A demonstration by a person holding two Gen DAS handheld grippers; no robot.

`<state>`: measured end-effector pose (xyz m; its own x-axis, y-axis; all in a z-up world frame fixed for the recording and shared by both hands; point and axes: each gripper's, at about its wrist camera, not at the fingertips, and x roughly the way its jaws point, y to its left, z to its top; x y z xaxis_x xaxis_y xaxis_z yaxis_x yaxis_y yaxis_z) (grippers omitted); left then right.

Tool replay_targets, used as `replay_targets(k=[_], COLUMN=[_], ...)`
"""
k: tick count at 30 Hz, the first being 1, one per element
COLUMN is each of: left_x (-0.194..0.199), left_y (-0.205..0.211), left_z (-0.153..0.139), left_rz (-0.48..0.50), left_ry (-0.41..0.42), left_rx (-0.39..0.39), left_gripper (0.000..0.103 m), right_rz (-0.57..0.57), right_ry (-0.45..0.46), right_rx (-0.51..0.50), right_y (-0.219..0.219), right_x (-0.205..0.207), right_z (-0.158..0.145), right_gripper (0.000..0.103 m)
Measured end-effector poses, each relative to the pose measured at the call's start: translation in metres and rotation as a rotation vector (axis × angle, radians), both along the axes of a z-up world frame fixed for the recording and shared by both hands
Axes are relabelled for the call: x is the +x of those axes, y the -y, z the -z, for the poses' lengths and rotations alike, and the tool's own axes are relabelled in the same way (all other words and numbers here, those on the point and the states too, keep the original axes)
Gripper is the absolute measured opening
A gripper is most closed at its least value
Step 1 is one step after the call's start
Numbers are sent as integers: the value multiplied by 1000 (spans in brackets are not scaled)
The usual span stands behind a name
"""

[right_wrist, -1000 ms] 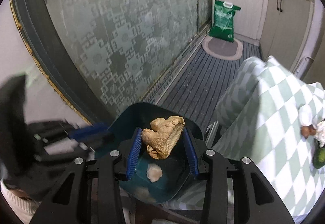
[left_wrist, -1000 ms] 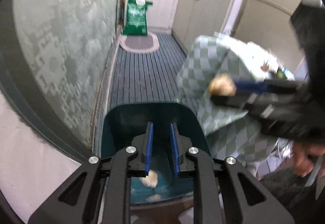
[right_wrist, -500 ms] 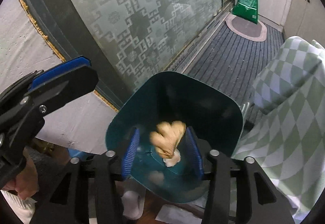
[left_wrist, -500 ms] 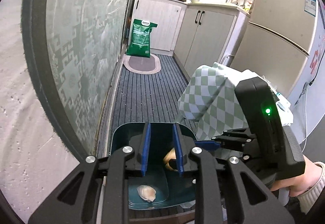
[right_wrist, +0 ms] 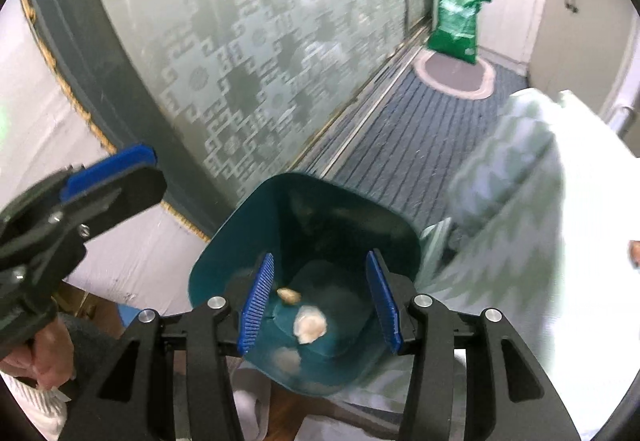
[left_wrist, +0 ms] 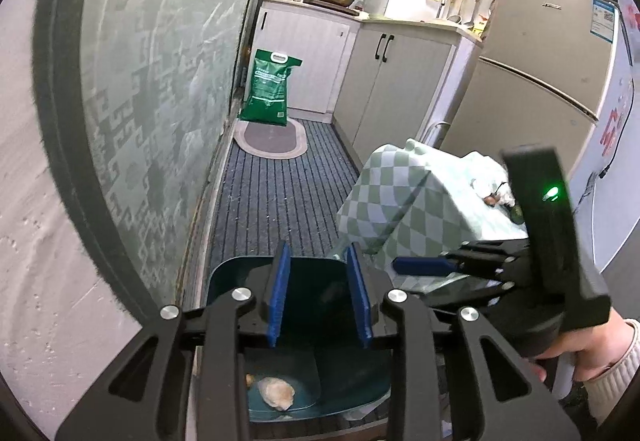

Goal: Collect trash
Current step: 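Move both tools back over the table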

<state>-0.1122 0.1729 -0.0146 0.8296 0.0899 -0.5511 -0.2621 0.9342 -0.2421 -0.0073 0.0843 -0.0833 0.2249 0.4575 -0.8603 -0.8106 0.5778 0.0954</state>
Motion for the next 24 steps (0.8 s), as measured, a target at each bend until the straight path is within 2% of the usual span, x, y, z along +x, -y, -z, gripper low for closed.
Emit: replay_targets(k=[6, 13, 24], left_x=[13, 42, 97], left_y=[16, 61, 134], left_z=[-12, -20, -21], left_rz=[32, 127, 270], left_ry=[47, 62, 55], left_rx=[-11, 10, 16], left_gripper=[39, 45, 48], right_rz=[69, 168, 325], right_ry=[71, 163, 232], right_rx=[61, 86, 82], right_y=[40, 99, 198], right_x=[14, 33, 59], right_z=[-36, -68, -86], right_gripper=[49, 56, 59])
